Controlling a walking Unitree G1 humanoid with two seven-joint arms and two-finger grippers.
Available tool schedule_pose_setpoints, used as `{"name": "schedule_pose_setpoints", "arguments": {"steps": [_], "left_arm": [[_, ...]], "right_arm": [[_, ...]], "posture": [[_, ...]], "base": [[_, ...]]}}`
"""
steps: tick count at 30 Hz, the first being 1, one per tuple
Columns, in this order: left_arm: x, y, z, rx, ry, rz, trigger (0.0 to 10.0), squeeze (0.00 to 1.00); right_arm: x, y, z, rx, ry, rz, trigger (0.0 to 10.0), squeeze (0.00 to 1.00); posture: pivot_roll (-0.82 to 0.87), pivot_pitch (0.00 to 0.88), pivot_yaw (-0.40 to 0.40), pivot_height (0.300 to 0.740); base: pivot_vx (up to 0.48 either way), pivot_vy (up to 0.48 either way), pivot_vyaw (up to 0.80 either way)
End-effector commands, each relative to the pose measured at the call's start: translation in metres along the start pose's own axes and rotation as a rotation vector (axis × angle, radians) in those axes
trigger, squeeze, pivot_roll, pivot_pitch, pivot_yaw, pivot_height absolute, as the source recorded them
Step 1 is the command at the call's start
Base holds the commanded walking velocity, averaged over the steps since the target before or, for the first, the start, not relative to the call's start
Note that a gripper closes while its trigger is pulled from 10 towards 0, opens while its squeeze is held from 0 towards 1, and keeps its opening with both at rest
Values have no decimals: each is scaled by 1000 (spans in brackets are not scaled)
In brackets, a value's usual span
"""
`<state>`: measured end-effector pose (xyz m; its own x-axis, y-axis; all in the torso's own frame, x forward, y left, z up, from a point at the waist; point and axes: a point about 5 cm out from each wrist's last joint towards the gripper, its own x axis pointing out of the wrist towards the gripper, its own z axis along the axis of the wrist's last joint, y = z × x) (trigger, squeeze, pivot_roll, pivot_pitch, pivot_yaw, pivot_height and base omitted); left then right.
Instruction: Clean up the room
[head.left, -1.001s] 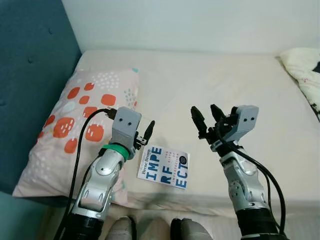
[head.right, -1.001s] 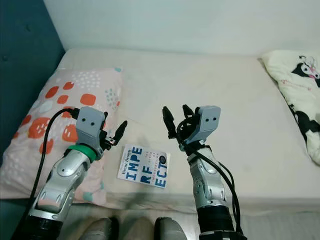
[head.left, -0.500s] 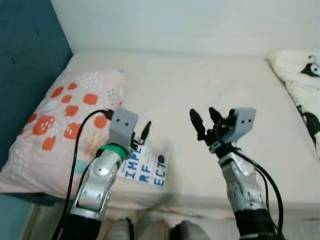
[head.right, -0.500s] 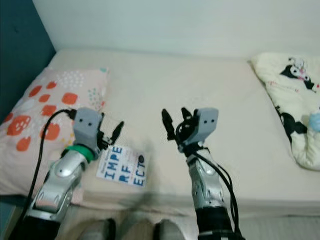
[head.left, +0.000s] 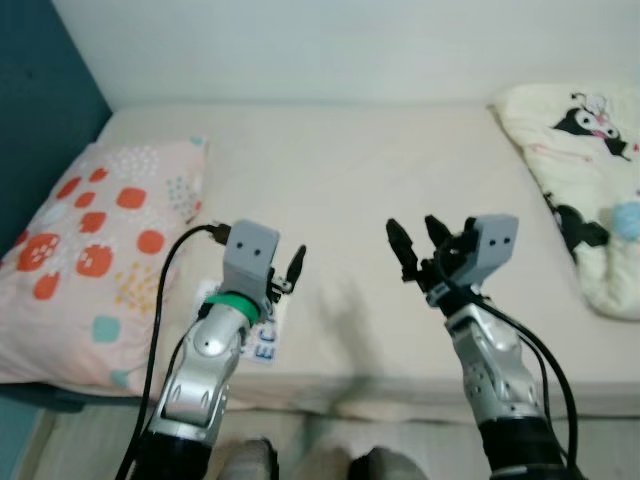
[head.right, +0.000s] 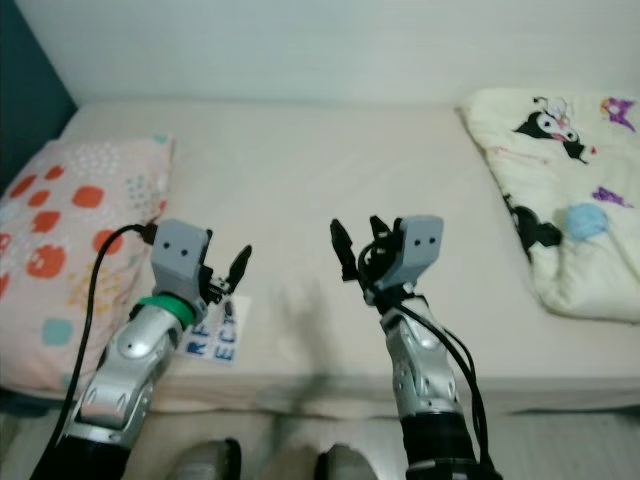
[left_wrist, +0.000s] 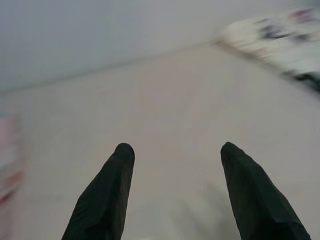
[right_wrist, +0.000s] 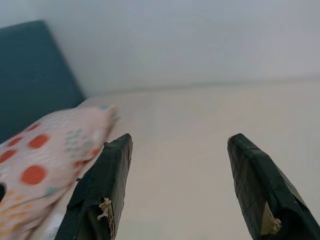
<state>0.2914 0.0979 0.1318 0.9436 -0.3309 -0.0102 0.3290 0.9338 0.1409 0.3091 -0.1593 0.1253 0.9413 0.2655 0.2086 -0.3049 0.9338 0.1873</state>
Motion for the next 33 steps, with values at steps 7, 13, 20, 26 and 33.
{"name": "schedule_pose_setpoints", "arguments": {"steps": [7, 13, 20, 26, 33], "left_arm": [[-2, 6, -5, 12, 20, 28, 10000, 0], [-2, 6, -5, 15, 22, 32, 10000, 0], [-2, 7, -6, 17, 24, 39, 10000, 0], [-1, 7, -6, 21, 26, 42, 10000, 0], [-1, 8, -6, 25, 29, 48, 10000, 0]], "right_arm": [[-2, 2, -5, 12, 13, -3, 10000, 0], [-2, 2, -5, 12, 14, -3, 10000, 0], [-2, 3, -6, 12, 14, -3, 10000, 0], [-2, 3, -6, 12, 14, -3, 10000, 0], [-1, 3, -6, 13, 13, -2, 10000, 0]], "posture": [[21, 34, 43, 740], [21, 34, 43, 740], [21, 34, 44, 740], [20, 34, 44, 740], [21, 34, 46, 740]], "base": [[0, -260, 0], [0, -304, 0], [0, -301, 0], [0, -303, 0], [0, -301, 0]]}}
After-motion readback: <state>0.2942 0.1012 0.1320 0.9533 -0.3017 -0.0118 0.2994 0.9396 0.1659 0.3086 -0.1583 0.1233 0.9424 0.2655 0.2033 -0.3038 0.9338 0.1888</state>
